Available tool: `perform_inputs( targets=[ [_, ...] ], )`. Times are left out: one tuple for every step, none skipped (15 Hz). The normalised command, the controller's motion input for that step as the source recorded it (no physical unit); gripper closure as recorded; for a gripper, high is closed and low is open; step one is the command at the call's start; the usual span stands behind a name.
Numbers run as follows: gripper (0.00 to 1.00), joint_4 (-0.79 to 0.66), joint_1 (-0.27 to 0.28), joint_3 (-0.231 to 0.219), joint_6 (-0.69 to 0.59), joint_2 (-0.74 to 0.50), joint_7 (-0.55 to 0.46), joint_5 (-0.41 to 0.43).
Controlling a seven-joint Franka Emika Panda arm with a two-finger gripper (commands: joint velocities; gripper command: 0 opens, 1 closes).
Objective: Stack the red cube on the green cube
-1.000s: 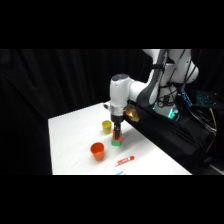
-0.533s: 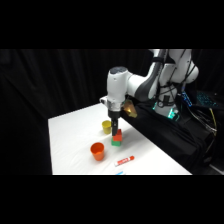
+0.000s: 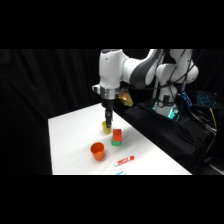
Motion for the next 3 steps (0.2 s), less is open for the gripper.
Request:
perform_inputs(
  targets=[
    [0.00,0.25,-0.175,0.124,-0.37,-0.11,-0.43,0.218],
    [0.00,0.24,-0.165,0.122,-0.36,-0.10,-0.46,0.256],
    [0.00,0.26,-0.177,0.153,-0.37,-0.08,-0.76,0.549]
  ],
)
